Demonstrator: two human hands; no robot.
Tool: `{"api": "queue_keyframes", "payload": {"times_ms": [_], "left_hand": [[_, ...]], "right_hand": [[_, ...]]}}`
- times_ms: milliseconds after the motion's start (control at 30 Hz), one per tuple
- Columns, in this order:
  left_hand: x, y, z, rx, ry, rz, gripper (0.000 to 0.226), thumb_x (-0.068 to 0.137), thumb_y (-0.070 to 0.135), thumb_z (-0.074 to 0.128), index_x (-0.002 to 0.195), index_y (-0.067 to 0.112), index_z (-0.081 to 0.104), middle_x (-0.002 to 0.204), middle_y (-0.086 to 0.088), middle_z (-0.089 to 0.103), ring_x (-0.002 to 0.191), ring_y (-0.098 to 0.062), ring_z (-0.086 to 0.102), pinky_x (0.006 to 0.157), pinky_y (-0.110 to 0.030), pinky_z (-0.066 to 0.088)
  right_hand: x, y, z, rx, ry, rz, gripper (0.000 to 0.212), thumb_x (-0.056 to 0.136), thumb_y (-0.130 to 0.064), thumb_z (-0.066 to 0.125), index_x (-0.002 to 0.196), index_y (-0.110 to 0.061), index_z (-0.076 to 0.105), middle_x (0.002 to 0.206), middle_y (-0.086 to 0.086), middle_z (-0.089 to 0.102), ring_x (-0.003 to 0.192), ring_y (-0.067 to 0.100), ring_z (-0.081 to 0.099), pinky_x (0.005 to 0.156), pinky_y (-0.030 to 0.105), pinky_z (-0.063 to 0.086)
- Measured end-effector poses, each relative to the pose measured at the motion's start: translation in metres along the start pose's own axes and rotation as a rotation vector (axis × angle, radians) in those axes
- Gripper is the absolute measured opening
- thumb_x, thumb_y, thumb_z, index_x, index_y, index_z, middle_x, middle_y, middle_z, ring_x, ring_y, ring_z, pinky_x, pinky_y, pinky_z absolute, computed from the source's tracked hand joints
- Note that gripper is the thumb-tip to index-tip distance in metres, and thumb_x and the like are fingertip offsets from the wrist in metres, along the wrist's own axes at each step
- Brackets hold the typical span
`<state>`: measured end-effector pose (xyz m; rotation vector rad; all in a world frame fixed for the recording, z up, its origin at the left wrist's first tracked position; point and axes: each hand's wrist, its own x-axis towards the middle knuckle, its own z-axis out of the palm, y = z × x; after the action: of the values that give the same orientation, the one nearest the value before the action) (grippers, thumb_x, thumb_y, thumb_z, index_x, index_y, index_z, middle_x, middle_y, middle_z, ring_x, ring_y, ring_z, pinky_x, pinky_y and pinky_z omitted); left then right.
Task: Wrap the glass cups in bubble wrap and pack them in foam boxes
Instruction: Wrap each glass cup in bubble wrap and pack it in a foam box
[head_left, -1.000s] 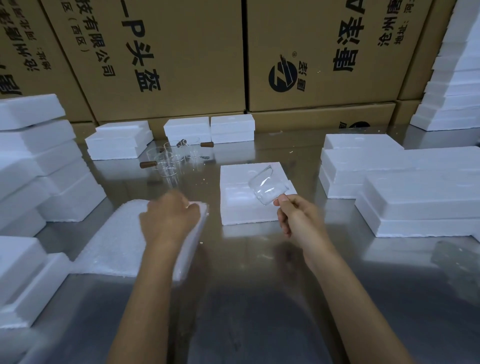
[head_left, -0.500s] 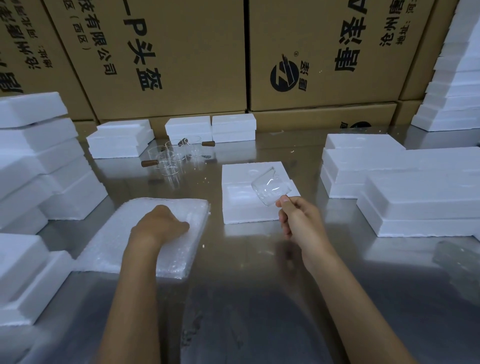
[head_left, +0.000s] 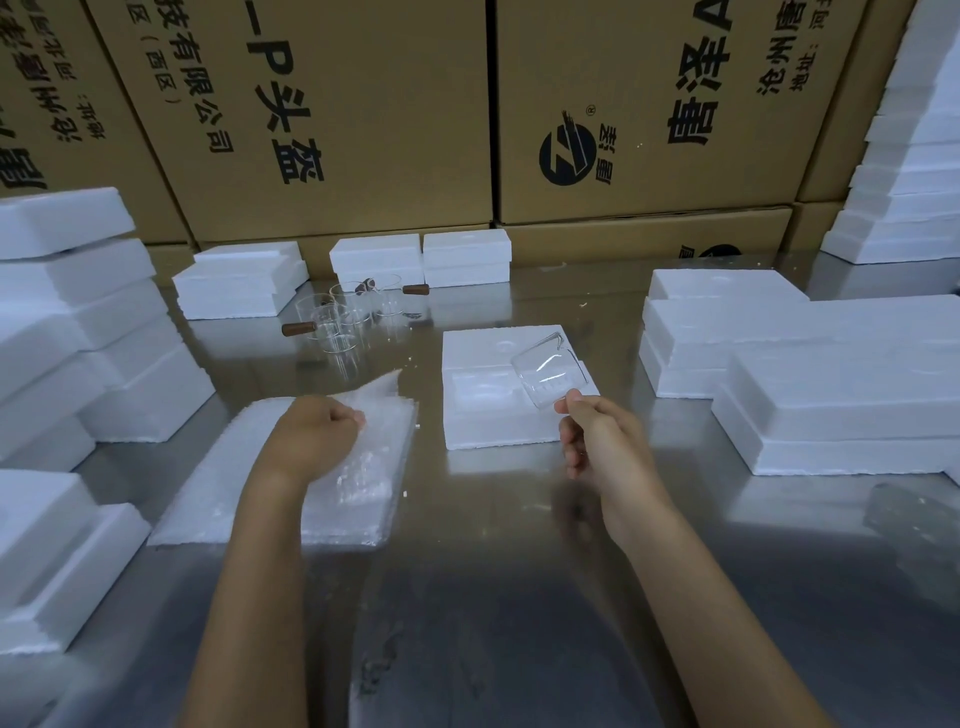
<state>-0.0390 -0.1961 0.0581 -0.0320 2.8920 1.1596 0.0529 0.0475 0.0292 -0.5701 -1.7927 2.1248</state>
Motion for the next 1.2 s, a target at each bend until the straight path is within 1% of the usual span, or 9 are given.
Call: {"api": "queue_keyframes", "payload": {"times_ms": [100, 233, 367, 533, 700, 833, 1000, 1133, 1200], "left_hand": [[-0.001, 0.005, 0.004, -0.260, 0.054, 0.073, 0.018, 0.102, 0.015, 0.054, 0.090, 0.014, 0.067, 0.093, 0.006, 0.061, 0.090, -0.014, 0.054, 0.081, -0.025, 0.039], [-0.008, 0.017, 0.010, -0.443, 0.014, 0.202, 0.023, 0.102, 0.018, 0.056, 0.082, 0.023, 0.067, 0.091, 0.014, 0.064, 0.085, 0.004, 0.055, 0.071, -0.014, 0.037], [-0.015, 0.029, 0.019, -0.440, -0.082, 0.283, 0.023, 0.102, 0.020, 0.057, 0.083, 0.022, 0.068, 0.085, 0.012, 0.064, 0.076, 0.004, 0.055, 0.064, -0.003, 0.039], [-0.019, 0.032, 0.022, -0.519, -0.104, 0.283, 0.020, 0.102, 0.023, 0.056, 0.089, 0.021, 0.070, 0.086, 0.012, 0.066, 0.081, -0.002, 0.056, 0.075, -0.020, 0.040], [-0.021, 0.035, 0.022, -0.645, -0.058, 0.303, 0.018, 0.102, 0.026, 0.057, 0.093, 0.019, 0.071, 0.074, 0.015, 0.061, 0.070, 0.000, 0.052, 0.069, -0.017, 0.041], [-0.033, 0.047, 0.025, -0.636, -0.151, 0.472, 0.017, 0.101, 0.018, 0.057, 0.089, 0.015, 0.070, 0.072, 0.016, 0.063, 0.063, 0.001, 0.050, 0.062, -0.010, 0.041], [-0.046, 0.058, 0.028, -0.582, -0.351, 0.583, 0.015, 0.097, 0.017, 0.060, 0.089, 0.008, 0.070, 0.079, 0.004, 0.068, 0.058, -0.004, 0.047, 0.057, -0.014, 0.040], [-0.054, 0.065, 0.041, -0.535, -0.495, 0.594, 0.012, 0.098, 0.006, 0.059, 0.089, 0.003, 0.067, 0.067, 0.013, 0.065, 0.052, 0.000, 0.045, 0.052, -0.011, 0.036], [-0.059, 0.070, 0.050, -0.524, -0.579, 0.601, 0.013, 0.098, 0.006, 0.058, 0.087, 0.007, 0.066, 0.061, 0.014, 0.061, 0.049, 0.000, 0.043, 0.051, -0.011, 0.035]], "right_hand": [[0.000, -0.004, 0.001, 0.072, -0.053, -0.003, 0.023, 0.103, -0.024, 0.051, 0.090, -0.013, 0.065, 0.062, -0.003, 0.052, 0.048, 0.012, 0.042, 0.049, 0.024, 0.035], [-0.007, -0.008, 0.002, 0.165, -0.270, -0.101, 0.024, 0.105, -0.023, 0.048, 0.092, -0.014, 0.067, 0.067, 0.000, 0.053, 0.051, 0.014, 0.042, 0.048, 0.024, 0.037], [-0.015, -0.008, 0.007, 0.120, -0.494, -0.182, 0.023, 0.104, -0.025, 0.050, 0.093, -0.015, 0.068, 0.069, 0.000, 0.050, 0.052, 0.013, 0.038, 0.049, 0.024, 0.035], [-0.017, -0.003, 0.015, -0.257, -0.323, -0.335, 0.020, 0.102, -0.021, 0.053, 0.089, -0.015, 0.067, 0.059, -0.010, 0.045, 0.054, 0.006, 0.041, 0.055, 0.016, 0.036], [-0.015, 0.006, 0.013, -0.572, -0.186, -0.487, 0.016, 0.099, -0.028, 0.056, 0.086, -0.021, 0.059, 0.059, -0.016, 0.049, 0.058, 0.007, 0.045, 0.058, 0.022, 0.036], [-0.018, 0.013, 0.018, -0.793, -0.094, -0.582, 0.015, 0.099, -0.034, 0.052, 0.087, -0.026, 0.055, 0.068, -0.016, 0.058, 0.067, 0.004, 0.053, 0.063, 0.026, 0.040], [-0.012, 0.007, 0.020, -0.422, -0.030, -0.271, 0.026, 0.101, -0.032, 0.053, 0.083, -0.019, 0.065, 0.069, -0.010, 0.062, 0.069, 0.009, 0.060, 0.063, 0.026, 0.043], [-0.012, -0.005, 0.012, 0.189, -0.268, 0.073, 0.028, 0.095, -0.013, 0.048, 0.069, -0.017, 0.058, 0.057, -0.001, 0.042, 0.041, 0.008, 0.031, 0.038, 0.020, 0.025], [-0.015, -0.009, 0.008, 0.379, -0.376, 0.154, 0.023, 0.094, -0.010, 0.046, 0.077, -0.014, 0.062, 0.059, 0.003, 0.050, 0.041, 0.008, 0.040, 0.041, 0.020, 0.033]]}}
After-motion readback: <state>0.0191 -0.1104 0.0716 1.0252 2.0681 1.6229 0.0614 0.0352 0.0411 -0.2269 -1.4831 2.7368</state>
